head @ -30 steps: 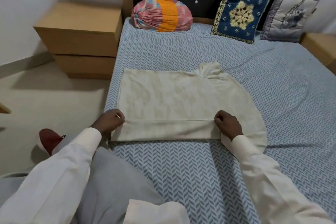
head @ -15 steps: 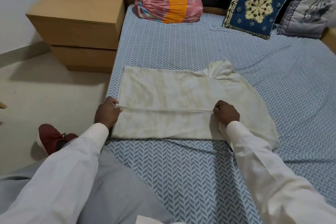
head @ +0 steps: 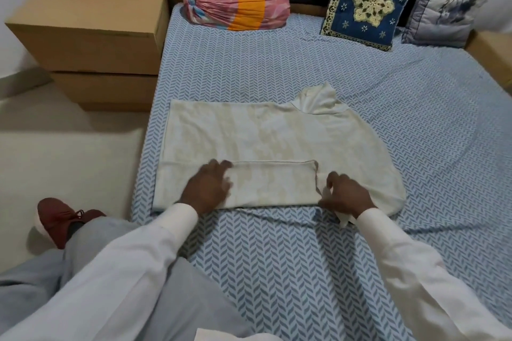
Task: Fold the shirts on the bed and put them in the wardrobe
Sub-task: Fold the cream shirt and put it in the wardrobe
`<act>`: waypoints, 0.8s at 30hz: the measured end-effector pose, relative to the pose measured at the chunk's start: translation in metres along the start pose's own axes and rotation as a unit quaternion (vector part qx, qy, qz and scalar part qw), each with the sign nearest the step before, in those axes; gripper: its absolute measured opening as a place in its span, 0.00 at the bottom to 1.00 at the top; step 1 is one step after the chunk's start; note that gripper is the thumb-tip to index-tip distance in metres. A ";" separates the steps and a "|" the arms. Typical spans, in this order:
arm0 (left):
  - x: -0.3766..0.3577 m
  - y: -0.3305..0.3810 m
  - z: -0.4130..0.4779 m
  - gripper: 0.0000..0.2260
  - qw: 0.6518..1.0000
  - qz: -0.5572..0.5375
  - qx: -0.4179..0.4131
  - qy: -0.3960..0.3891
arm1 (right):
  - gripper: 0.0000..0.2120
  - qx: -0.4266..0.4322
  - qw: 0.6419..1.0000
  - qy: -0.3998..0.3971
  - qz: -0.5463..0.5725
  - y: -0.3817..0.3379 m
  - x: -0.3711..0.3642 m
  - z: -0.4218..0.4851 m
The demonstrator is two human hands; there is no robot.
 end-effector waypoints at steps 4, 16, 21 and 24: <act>-0.048 0.041 -0.010 0.31 0.976 0.172 -0.048 -0.121 | 0.30 -0.022 0.997 -0.052 -0.049 0.011 -0.027 -0.019; -0.052 0.035 -0.001 0.32 0.971 0.145 0.058 -0.179 | 0.14 -0.107 0.810 0.485 0.311 0.094 0.184 0.023; -0.053 0.035 0.004 0.38 0.968 0.171 0.063 -0.175 | 0.09 -0.163 0.923 0.210 0.280 0.153 0.110 0.026; -0.053 0.035 0.006 0.40 0.966 0.170 0.068 -0.182 | 0.10 -0.205 0.954 0.093 0.200 0.170 0.055 0.011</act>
Point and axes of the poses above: each hand's wrist, its own z-axis towards the middle knuckle, its own x-axis out of the back of the hand, y = z × x, the point moved 5 cm from there along z, towards the middle knuckle, and after that the axes turned 13 degrees about x, right-handed, at the moved point
